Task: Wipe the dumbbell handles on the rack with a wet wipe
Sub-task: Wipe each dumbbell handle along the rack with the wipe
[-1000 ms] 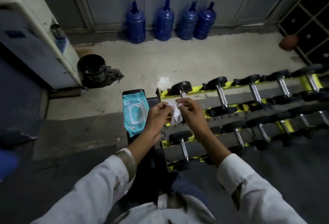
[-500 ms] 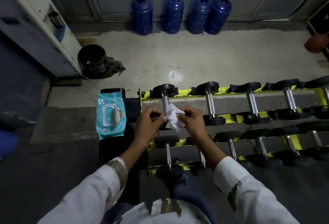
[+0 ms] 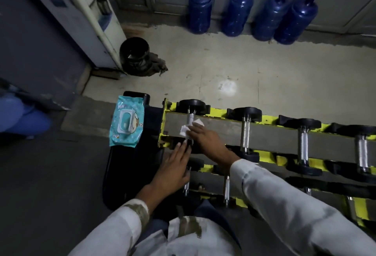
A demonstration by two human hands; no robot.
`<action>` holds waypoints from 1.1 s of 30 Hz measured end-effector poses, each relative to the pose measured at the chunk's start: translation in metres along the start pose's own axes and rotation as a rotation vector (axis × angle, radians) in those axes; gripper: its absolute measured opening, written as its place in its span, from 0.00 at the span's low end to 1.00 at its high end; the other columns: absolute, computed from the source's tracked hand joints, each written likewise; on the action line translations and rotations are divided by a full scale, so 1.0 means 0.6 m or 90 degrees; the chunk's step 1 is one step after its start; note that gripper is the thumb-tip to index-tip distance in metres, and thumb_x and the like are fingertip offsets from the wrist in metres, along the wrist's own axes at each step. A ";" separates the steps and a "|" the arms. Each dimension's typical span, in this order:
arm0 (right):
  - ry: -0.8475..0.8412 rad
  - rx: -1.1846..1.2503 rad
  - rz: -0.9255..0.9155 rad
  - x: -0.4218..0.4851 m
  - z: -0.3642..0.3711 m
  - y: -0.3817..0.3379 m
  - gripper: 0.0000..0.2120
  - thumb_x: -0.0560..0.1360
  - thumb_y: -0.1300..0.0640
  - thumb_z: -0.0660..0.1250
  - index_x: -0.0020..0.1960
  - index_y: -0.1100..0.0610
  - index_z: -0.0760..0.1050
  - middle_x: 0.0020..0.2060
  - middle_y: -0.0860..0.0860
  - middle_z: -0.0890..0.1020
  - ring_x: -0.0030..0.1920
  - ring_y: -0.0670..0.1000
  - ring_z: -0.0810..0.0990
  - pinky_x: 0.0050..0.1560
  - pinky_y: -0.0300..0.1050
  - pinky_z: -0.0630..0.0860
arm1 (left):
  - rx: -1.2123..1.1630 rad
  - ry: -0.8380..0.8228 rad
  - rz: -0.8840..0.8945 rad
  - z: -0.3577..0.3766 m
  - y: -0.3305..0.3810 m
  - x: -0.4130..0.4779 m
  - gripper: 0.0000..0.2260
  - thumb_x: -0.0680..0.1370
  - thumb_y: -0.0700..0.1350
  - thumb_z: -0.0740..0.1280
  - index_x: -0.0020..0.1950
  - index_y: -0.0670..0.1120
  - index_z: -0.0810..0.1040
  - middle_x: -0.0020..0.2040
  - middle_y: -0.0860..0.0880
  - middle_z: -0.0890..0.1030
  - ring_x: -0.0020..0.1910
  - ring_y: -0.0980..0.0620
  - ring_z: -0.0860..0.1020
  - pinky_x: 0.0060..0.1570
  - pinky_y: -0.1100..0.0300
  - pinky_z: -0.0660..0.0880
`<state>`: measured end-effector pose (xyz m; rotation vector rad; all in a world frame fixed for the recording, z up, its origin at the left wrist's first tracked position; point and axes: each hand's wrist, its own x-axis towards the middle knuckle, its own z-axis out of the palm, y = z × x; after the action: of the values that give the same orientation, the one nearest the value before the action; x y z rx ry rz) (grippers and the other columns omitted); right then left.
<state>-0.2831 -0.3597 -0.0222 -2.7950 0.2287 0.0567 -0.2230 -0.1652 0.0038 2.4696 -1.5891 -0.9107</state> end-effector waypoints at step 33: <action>0.276 0.622 0.584 0.106 0.043 -0.011 0.06 0.72 0.61 0.64 0.44 0.57 0.80 0.38 0.50 0.82 0.37 0.48 0.78 0.39 0.45 0.81 | 0.086 -0.067 0.148 -0.020 -0.071 0.003 0.48 0.80 0.55 0.68 0.84 0.43 0.37 0.83 0.44 0.32 0.83 0.45 0.36 0.82 0.48 0.47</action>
<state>-0.2196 -0.3544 -0.0485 -1.5270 1.2284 -0.3466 -0.1821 -0.1502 -0.0026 2.2858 -1.9831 -0.9402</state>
